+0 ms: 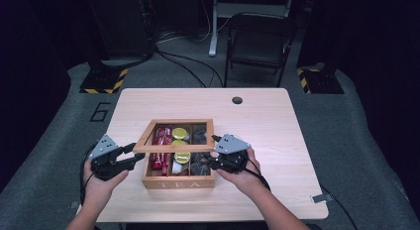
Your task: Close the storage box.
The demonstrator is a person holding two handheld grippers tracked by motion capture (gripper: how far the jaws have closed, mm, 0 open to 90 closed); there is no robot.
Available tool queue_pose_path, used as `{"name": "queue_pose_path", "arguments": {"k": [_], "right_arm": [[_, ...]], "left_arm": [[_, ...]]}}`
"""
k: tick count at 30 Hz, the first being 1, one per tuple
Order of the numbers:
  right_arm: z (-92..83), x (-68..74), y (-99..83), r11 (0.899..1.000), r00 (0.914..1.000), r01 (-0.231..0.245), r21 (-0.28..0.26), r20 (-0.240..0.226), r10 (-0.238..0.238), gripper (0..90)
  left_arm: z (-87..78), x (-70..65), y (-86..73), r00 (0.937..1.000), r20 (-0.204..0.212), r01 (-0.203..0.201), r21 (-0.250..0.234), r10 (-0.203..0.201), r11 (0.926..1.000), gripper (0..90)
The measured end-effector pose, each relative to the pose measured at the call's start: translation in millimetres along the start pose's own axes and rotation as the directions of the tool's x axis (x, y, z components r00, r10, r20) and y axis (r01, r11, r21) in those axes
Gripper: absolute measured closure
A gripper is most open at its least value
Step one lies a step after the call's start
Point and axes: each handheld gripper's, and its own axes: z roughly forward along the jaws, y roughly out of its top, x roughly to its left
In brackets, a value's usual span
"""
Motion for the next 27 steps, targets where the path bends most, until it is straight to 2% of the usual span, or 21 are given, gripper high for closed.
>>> {"name": "queue_pose_path", "arguments": {"k": [3, 6, 7, 8, 10, 15, 16, 19, 25, 27], "right_arm": [[-2.9, -0.8, -3.3, 1.0, 0.9996, -0.025, -0.001, -0.012, 0.025, 41.8], [-4.1, -0.7, -6.2, 0.999, 0.9992, -0.04, -0.002, -0.004, 0.04, 42.0], [-5.1, -1.2, -9.2, 0.998, 0.9973, -0.069, 0.001, -0.024, 0.069, 42.7], [-5.3, -1.1, -10.5, 0.997, 0.9965, -0.078, 0.005, -0.031, 0.078, 43.1], [-6.2, 0.1, -12.6, 0.996, 0.9952, -0.084, 0.015, -0.049, 0.085, 43.6], [-9.3, 6.6, -15.2, 0.998, 0.9968, -0.068, 0.014, -0.041, 0.068, 44.2], [-11.3, 9.5, -15.9, 0.999, 0.9981, -0.05, 0.017, -0.036, 0.05, 44.8], [-12.4, 10.7, -16.8, 0.998, 0.9979, -0.05, 0.028, -0.04, 0.051, 45.7], [-13.9, 11.8, -28.4, 0.994, 0.9913, -0.102, 0.045, -0.079, 0.105, 47.3], [-13.5, 12.7, -30.7, 0.993, 0.9909, -0.101, 0.054, -0.084, 0.106, 47.2]], "left_arm": [[0.3, -0.1, -1.6, 1.0, 0.004, -0.001, -0.001, 0.001, 1.0, 53.3], [0.3, 0.0, -3.2, 0.9999, 0.009, -0.006, 0.006, 0.006, 1.0, 53.2], [0.6, -1.0, -6.2, 0.9999, 0.009, -0.009, 0.009, 0.009, 0.9999, 53.3], [0.7, -1.6, -7.4, 0.9999, 0.008, -0.006, 0.011, 0.006, 0.9999, 53.3], [1.1, -2.3, -10.4, 0.9999, 0.008, -0.013, 0.016, 0.013, 0.9998, 53.3], [0.7, -3.0, -14.7, 0.9997, 0.015, -0.019, 0.026, 0.019, 0.9995, 53.3], [0.5, -3.7, -16.8, 0.9997, 0.014, -0.02, 0.028, 0.019, 0.9994, 53.3], [0.7, -4.3, -19.2, 0.9997, 0.015, -0.019, 0.031, 0.019, 0.9993, 53.3], [2.2, -5.9, -31.4, 0.9995, 0.024, -0.02, 0.04, 0.019, 0.999, 53.2], [2.8, -6.7, -34.7, 0.9996, 0.024, -0.019, 0.04, 0.018, 0.999, 53.2]]}}
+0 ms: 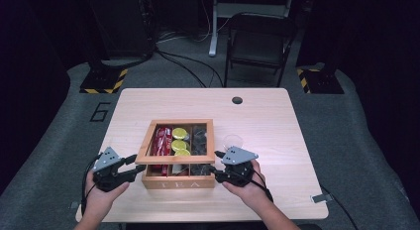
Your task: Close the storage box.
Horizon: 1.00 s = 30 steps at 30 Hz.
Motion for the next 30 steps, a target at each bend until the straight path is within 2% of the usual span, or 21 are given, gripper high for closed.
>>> {"name": "queue_pose_path", "arguments": {"k": [3, 6, 10, 14, 18, 19, 23, 30], "right_arm": [[0.1, 1.4, -2.2, 1.0, 0.9999, 0.004, 0.013, -0.01, -0.004, 47.4], [-1.0, 1.3, -4.5, 1.0, 0.9994, -0.021, 0.013, -0.028, 0.021, 48.3], [-0.6, 1.2, -6.6, 0.999, 0.9987, -0.034, 0.016, -0.036, 0.035, 48.3], [4.2, 5.7, -12.9, 0.999, 0.9987, -0.034, 0.038, -0.036, 0.036, 48.1], [6.6, 6.9, -16.5, 0.999, 0.999, -0.031, 0.037, -0.032, 0.032, 48.1], [7.7, 7.8, -19.5, 0.998, 0.998, -0.052, 0.036, -0.034, 0.053, 48.1], [9.1, 9.9, -23.5, 0.998, 0.9992, -0.027, 0.06, -0.028, 0.029, 48.1], [11.9, 8.5, -26.5, 0.998, 0.9985, -0.029, 0.061, -0.044, 0.032, 47.3]], "left_arm": [[0.6, -0.8, -2.3, 1.0, -0.001, 0.001, 0.006, -0.001, 1.0, 53.2], [2.3, -1.1, -6.9, 1.0, 0.002, -0.005, 0.023, 0.005, 0.9997, 53.2], [4.3, -2.7, -11.7, 1.0, 0.002, 0.007, 0.036, -0.007, 0.9993, 53.2], [6.5, -7.8, -19.3, 1.0, 0.006, -0.008, 0.053, 0.007, 0.9985, 53.3], [9.5, -10.4, -23.3, 0.9998, 0.008, -0.02, 0.054, 0.02, 0.9983, 53.7], [10.8, -12.1, -25.2, 0.9996, 0.008, -0.026, 0.06, 0.026, 0.9979, 53.6], [11.0, -12.7, -28.1, 0.9995, 0.01, -0.031, 0.063, 0.03, 0.9976, 53.6], [9.4, -12.3, -31.9, 0.9994, 0.02, -0.029, 0.075, 0.028, 0.9967, 53.6]]}}
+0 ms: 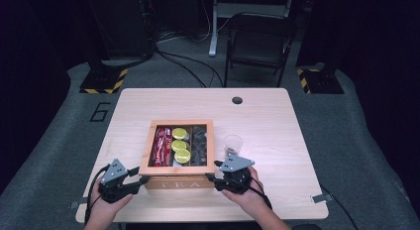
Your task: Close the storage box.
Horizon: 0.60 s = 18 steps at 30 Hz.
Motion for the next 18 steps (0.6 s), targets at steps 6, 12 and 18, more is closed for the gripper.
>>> {"name": "queue_pose_path", "arguments": {"k": [6, 12, 18], "right_arm": [[1.2, -0.5, -0.8, 1.0, 0.9998, -0.016, -0.003, -0.013, 0.016, 48.2], [-0.2, -1.0, -2.0, 1.0, 0.9997, -0.018, -0.006, -0.017, 0.018, 47.5], [-1.1, -3.6, -2.3, 1.0, 0.9995, -0.026, -0.008, -0.017, 0.026, 46.3]], "left_arm": [[1.5, 0.5, -2.2, 0.9998, 0.021, 0.0, 0.046, -0.001, 0.9989, 53.2], [-7.1, 6.0, -2.6, 0.9972, 0.031, 0.068, 0.016, -0.069, 0.9975, 47.8], [-7.5, 10.5, -2.9, 0.995, 0.025, 0.097, 0.017, -0.097, 0.9952, 45.2]]}}
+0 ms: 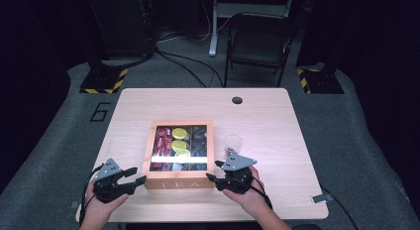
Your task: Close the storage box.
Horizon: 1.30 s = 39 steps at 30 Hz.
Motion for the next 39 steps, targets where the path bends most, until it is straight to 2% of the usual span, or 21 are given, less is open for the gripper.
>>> {"name": "queue_pose_path", "arguments": {"k": [3, 5, 8, 10, 13, 16, 20, 22, 31, 39], "right_arm": [[2.6, -1.7, -2.1, 1.0, 1.0, -0.006, 0.018, -0.003, 0.006, 45.7], [2.9, -2.3, -1.7, 1.0, 0.9999, -0.015, 0.014, 0.003, 0.015, 45.4], [2.4, -3.6, -1.2, 1.0, 0.9998, -0.021, 0.003, 0.004, 0.021, 45.1], [-0.7, -7.1, -0.7, 1.0, 0.9997, -0.026, -0.01, 0.001, 0.026, 45.0], [-4.9, -8.8, -0.3, 0.999, 0.9988, -0.044, -0.022, 0.02, 0.044, 45.0], [-10.9, -11.5, 0.4, 0.997, 0.9971, -0.066, -0.045, 0.036, 0.067, 44.9], [-16.1, -14.0, -3.1, 0.997, 0.9957, -0.071, -0.044, 0.057, 0.073, 44.9], [-17.4, -14.8, -5.0, 0.996, 0.9943, -0.078, -0.041, 0.07, 0.08, 44.9], [-20.8, -13.4, -12.7, 0.997, 0.9927, -0.079, -0.013, 0.09, 0.08, 44.9], [-16.8, -12.7, -20.0, 0.996, 0.9913, -0.089, 0.028, 0.1, 0.086, 44.9]], "left_arm": [[-2.1, 0.7, 2.6, 0.9999, -0.014, -0.008, -0.019, 0.008, 0.9998, 43.1], [-3.8, 2.2, 3.4, 0.9997, -0.025, 0.003, -0.047, -0.004, 0.9989, 41.8], [-5.7, 5.4, 3.9, 0.9995, -0.028, 0.013, -0.051, -0.014, 0.9986, 40.6], [-5.5, 9.2, 3.3, 0.9985, -0.04, 0.036, -0.059, -0.038, 0.9976, 40.2], [-6.1, 12.8, 3.9, 0.9981, -0.044, 0.04, -0.058, -0.042, 0.9975, 40.3], [-5.0, 16.7, 4.8, 0.9968, -0.061, 0.047, -0.079, -0.052, 0.9958, 40.3], [-2.9, 22.7, 5.6, 0.9966, -0.064, 0.048, -0.063, -0.052, 0.9969, 40.3], [0.6, 29.7, 5.4, 0.9954, -0.078, 0.052, -0.055, -0.056, 0.9972, 40.3], [11.7, 49.1, 4.2, 0.9904, -0.11, 0.08, -0.039, -0.084, 0.996, 40.5], [18.7, 57.2, 5.0, 0.99, -0.115, 0.08, -0.018, -0.082, 0.9966, 40.6]]}}
